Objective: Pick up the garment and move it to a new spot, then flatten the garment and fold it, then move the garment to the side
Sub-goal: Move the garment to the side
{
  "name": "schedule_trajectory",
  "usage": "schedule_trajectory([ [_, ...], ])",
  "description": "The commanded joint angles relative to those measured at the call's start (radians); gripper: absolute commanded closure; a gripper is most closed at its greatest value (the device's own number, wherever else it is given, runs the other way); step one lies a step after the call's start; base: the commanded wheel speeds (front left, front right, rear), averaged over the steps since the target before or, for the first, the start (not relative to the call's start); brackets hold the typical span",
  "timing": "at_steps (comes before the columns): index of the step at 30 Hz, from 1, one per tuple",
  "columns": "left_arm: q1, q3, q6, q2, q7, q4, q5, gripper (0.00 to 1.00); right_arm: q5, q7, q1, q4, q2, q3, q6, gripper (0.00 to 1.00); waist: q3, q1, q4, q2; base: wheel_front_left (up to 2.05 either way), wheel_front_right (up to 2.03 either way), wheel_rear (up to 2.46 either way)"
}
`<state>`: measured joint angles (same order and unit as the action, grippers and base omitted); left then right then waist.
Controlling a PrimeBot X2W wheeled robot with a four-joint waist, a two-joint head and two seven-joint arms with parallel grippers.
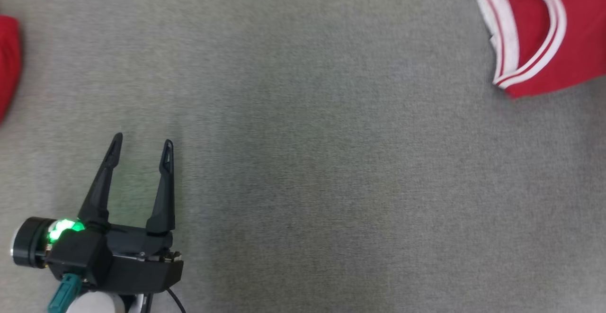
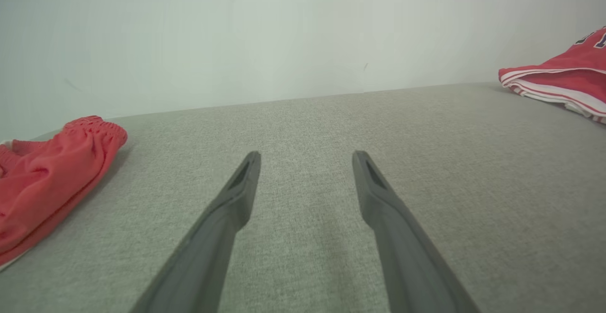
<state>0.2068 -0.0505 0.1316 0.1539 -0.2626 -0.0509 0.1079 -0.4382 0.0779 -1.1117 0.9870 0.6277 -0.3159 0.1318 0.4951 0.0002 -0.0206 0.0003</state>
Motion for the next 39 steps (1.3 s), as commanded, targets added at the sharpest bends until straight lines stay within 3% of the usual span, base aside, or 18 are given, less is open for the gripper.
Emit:
schedule_trajectory([
  [1,0.008,0.004,-0.002,0.007,-0.003,-0.008,-0.007,0.0,0.002,-0.003,-0.016,-0.003,0.01,-0.003,-0.003,1.0,0.038,-0.0002,-0.036,-0.0003,0.0,0.0,0.0],
  [12,-0.019,0.015,-0.002,0.027,-0.003,-0.055,-0.02,0.0,0.031,-0.05,-0.11,-0.021,0.126,-0.05,-0.003,1.0,0.076,-0.0002,-0.059,-0.0003,0.0,0.0,0.0],
  [21,-0.021,0.021,-0.002,0.03,-0.003,-0.074,-0.026,0.0,0.063,-0.079,-0.175,-0.007,0.148,-0.09,-0.003,1.0,0.1,-0.0002,-0.063,-0.0003,0.0,0.0,0.0],
  [22,-0.017,0.022,-0.002,0.029,-0.003,-0.072,-0.027,0.0,0.073,-0.066,-0.182,-0.002,0.147,-0.092,-0.003,0.21,0.104,-0.0002,-0.062,-0.0003,0.0,0.0,0.0],
  [23,-0.016,0.023,-0.002,0.027,-0.003,-0.071,-0.027,0.0,0.077,-0.06,-0.183,0.004,0.145,-0.092,-0.003,0.0,0.105,-0.0002,-0.062,-0.0003,0.0,0.0,0.0],
  [32,-0.02,0.037,-0.002,0.016,-0.003,-0.056,-0.019,0.0,0.118,0.029,-0.207,0.042,0.115,-0.046,-0.003,0.0,0.087,-0.0002,-0.064,-0.0003,0.0,0.0,0.0],
  [39,-0.044,0.054,-0.002,-0.011,-0.003,-0.027,-0.005,0.0,0.085,0.133,-0.156,-0.009,0.056,-0.039,-0.003,0.0,0.011,-0.0002,-0.058,-0.0003,0.0,0.0,0.0],
])
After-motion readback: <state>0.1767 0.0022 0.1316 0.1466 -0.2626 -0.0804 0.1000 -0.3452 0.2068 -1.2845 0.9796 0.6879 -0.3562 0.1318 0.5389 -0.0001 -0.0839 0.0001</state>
